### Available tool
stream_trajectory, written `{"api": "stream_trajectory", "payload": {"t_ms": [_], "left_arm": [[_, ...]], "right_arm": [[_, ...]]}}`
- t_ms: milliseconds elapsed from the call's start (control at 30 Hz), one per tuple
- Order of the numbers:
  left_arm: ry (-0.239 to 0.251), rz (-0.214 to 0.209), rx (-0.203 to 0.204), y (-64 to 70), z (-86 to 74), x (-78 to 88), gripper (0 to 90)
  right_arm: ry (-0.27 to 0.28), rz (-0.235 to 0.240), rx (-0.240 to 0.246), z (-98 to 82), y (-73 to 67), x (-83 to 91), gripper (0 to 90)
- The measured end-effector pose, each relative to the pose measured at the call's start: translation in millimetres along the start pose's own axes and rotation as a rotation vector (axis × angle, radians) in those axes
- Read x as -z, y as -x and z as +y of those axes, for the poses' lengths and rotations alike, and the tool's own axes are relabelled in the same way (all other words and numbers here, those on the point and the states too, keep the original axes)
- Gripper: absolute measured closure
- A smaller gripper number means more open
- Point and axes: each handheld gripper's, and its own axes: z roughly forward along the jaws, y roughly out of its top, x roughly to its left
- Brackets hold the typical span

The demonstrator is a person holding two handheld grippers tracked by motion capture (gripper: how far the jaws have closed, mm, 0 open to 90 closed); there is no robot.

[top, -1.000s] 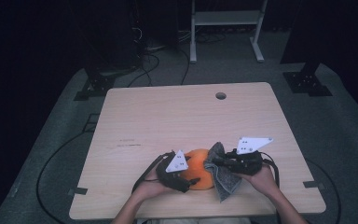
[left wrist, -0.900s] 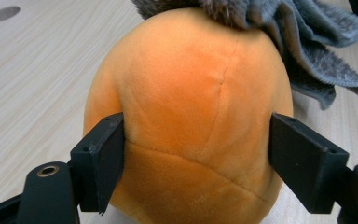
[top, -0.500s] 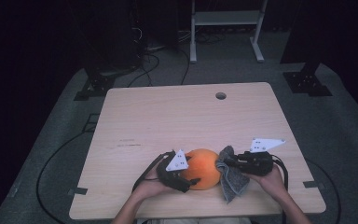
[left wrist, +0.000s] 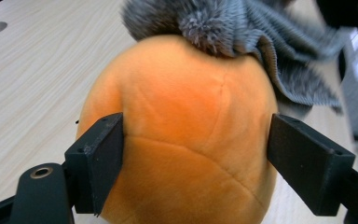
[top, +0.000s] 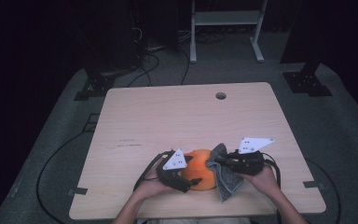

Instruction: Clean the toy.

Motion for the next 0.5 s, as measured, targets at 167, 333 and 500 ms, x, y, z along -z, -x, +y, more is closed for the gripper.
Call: {"api": "stream_trajectory", "payload": {"t_ms": [167,333,500], "left_arm": [[-0.019,0.019,-0.033,3.4,3.2,-3.7,20.3],[-0.016,0.020,-0.041,5.5,8.3,-10.2,18.7],[0.004,-0.017,-0.039,-0.4,10.5,2.2,8.7]], "right_arm": [[-0.027,-0.028,-0.036,-7.9,4.3,11.9,78.7],[0.037,0.025,0.052,22.9,-18.0,10.3,78.8],[-0.029,0.041,0.088,20.3,-22.0,-10.3,78.9]]}}
